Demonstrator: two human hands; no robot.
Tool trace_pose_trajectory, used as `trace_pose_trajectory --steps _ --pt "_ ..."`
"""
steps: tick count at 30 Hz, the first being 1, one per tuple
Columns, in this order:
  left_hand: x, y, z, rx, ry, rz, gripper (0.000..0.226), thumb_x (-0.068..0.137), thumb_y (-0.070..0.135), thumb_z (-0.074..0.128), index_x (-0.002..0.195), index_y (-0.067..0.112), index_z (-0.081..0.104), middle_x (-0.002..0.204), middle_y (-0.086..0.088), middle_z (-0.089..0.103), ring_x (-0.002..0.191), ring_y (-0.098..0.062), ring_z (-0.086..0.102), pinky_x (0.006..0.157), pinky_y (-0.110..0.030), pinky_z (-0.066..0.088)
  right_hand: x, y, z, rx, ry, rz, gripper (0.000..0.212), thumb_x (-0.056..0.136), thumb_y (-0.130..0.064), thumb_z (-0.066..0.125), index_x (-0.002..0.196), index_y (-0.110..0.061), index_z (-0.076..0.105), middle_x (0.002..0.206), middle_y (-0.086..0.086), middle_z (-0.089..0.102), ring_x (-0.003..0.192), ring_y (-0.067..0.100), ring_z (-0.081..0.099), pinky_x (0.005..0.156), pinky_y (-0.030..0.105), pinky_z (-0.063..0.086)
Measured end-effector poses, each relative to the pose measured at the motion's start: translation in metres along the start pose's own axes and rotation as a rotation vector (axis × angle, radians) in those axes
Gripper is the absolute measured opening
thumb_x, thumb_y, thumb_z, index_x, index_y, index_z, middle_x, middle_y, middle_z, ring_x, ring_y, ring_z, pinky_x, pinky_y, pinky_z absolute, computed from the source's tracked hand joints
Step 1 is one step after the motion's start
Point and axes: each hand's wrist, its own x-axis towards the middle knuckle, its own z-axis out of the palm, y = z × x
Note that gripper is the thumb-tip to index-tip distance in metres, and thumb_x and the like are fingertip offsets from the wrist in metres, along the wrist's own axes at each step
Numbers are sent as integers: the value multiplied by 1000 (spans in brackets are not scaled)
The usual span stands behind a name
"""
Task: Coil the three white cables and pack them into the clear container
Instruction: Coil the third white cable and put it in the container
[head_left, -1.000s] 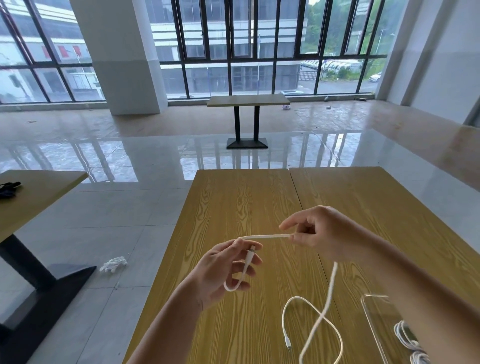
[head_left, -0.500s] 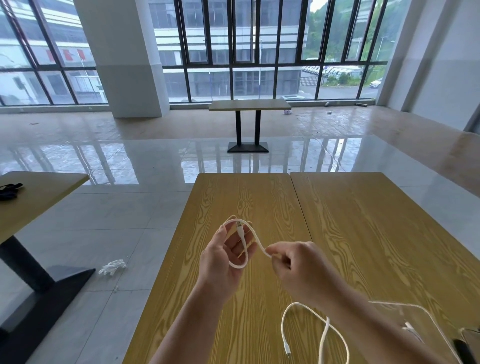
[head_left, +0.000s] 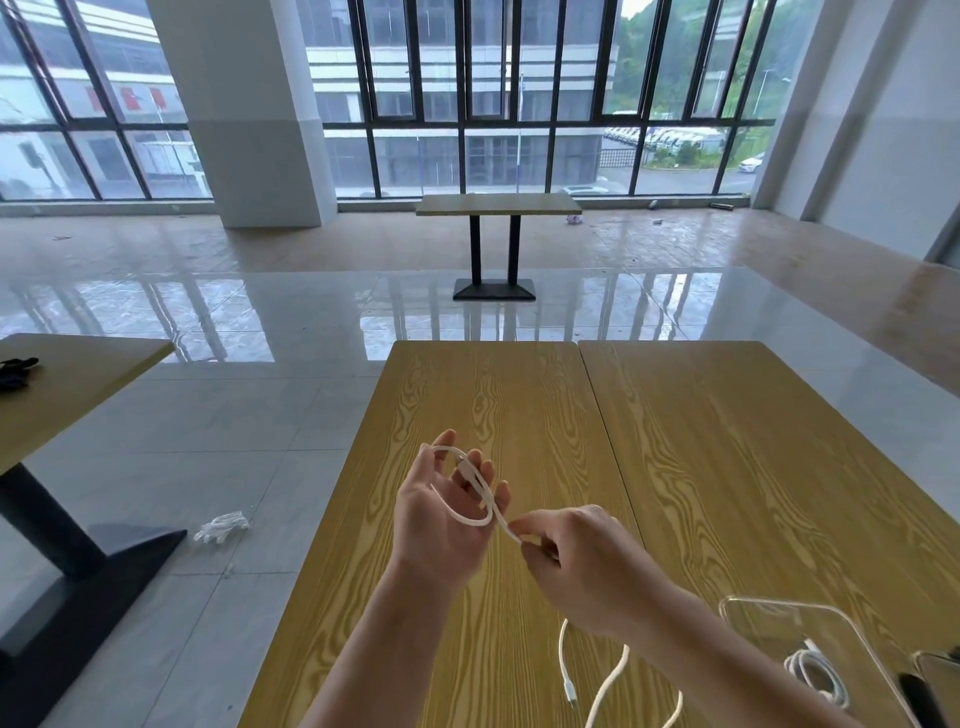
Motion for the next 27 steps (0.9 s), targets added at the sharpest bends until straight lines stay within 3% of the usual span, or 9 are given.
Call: trace_pose_trajectory --steps 2,4,8,13,17,20,27 --pt "3 4 -1 -6 23 32 33 104 41 32 110 18 55 80 -6 55 69 -19 53 65 -35 42 -2 -2 -3 43 -39 -4 35 99 -17 50 130 -25 64 59 -14 53 48 -2 50 56 11 39" --pt "7 11 -3 -21 62 62 33 105 41 30 105 17 53 75 -5 53 65 -17 49 63 -32 38 -4 1 -5 70 -71 2 36 99 -14 50 131 -25 64 57 -9 51 43 4 46 47 15 37" --pt "21 28 -22 -18 154 134 31 105 39 32 101 17 53 74 -5 53 63 -16 48 61 -31 39 -15 8 -11 123 -171 39 35 100 -17 51 131 -30 62 62 -6 54 47 6 45 48 18 40" --pt "33 45 -43 -46 243 177 30 105 35 31 99 16 54 77 -6 52 63 -16 48 58 -29 40 -26 7 -28 51 -232 10 21 100 -29 55 115 -30 69 63 -3 54 50 5 45 53 21 43" --pt "34 46 -42 -17 258 200 27 105 32 34 103 15 55 77 -6 53 62 -15 48 57 -28 41 -31 -4 -37 -32 -304 -43 20 101 -33 53 106 -27 71 55 -16 54 51 3 50 62 18 49" --pt "33 45 -40 21 250 207 24 105 31 38 106 14 56 77 -5 53 63 -14 49 56 -28 42 -34 -10 -40 -48 -336 -67 22 102 -32 51 103 -25 72 56 -10 53 51 4 50 59 19 46" --pt "15 29 -17 377 229 161 33 104 40 39 102 21 65 78 -1 57 69 -16 55 63 -35 49 -28 -21 -47 40 -262 -160 18 99 -26 57 104 -23 74 61 -10 60 50 6 52 50 17 43"
